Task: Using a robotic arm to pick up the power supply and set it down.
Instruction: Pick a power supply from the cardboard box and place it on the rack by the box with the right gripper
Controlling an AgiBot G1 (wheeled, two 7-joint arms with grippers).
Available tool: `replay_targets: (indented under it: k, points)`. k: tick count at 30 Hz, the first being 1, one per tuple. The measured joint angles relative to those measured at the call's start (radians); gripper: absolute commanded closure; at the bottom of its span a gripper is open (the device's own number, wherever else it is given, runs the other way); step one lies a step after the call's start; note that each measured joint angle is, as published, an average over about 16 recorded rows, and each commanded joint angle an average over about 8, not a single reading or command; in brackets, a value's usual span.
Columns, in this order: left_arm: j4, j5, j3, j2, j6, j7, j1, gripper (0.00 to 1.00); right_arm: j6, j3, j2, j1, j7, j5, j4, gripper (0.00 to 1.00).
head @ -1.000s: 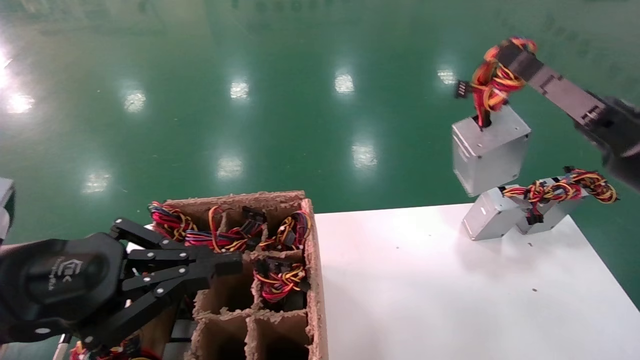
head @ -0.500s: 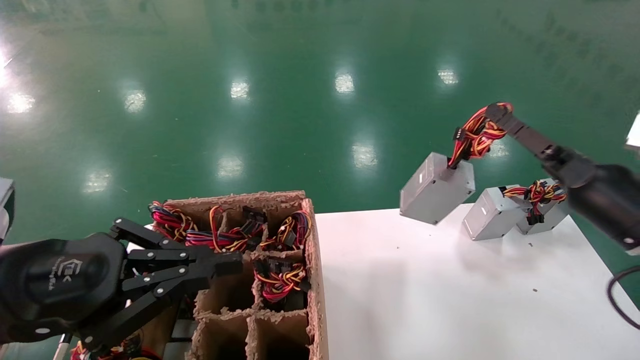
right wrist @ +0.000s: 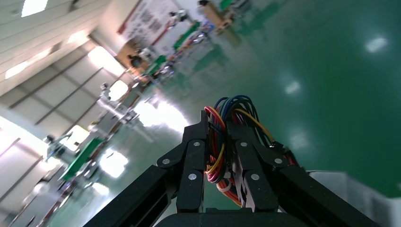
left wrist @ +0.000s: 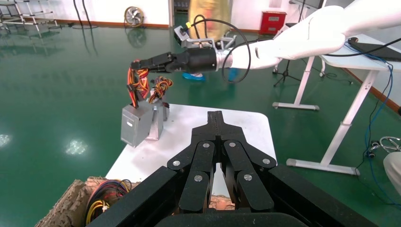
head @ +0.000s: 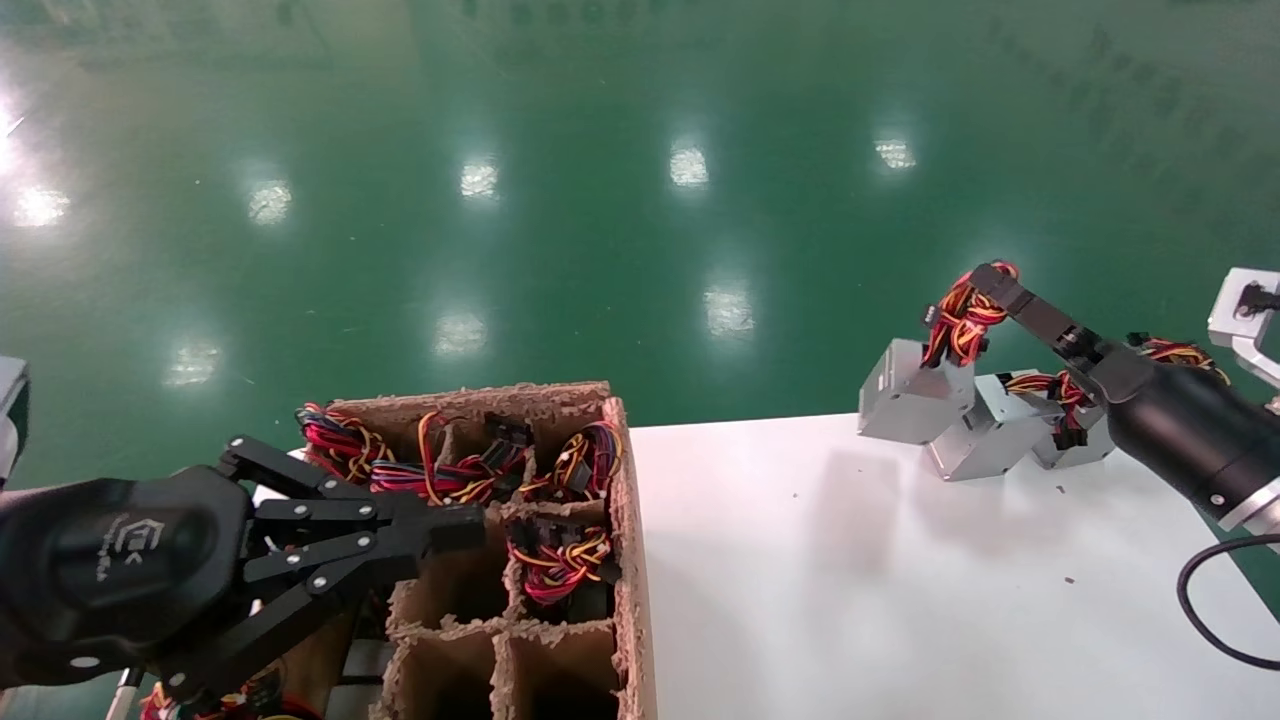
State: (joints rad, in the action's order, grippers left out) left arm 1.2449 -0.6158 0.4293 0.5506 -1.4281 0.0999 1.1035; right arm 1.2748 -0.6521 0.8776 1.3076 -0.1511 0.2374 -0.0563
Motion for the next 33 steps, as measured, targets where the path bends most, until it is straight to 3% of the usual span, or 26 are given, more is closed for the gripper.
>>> replay_targets:
  k: [20, 33]
  points:
    - [0.0, 0.0, 0.0, 0.0, 0.0, 0.0, 0.0, 1.0, -0.19, -0.038, 0.02, 0.047, -0.039, 0.054, 0.078, 1.0]
    - [0.0, 0.0, 0.0, 0.0, 0.0, 0.0, 0.0, 1.0, -0.214, -0.068, 0.016, 0.082, -0.033, 0.098, 0.053, 1.0]
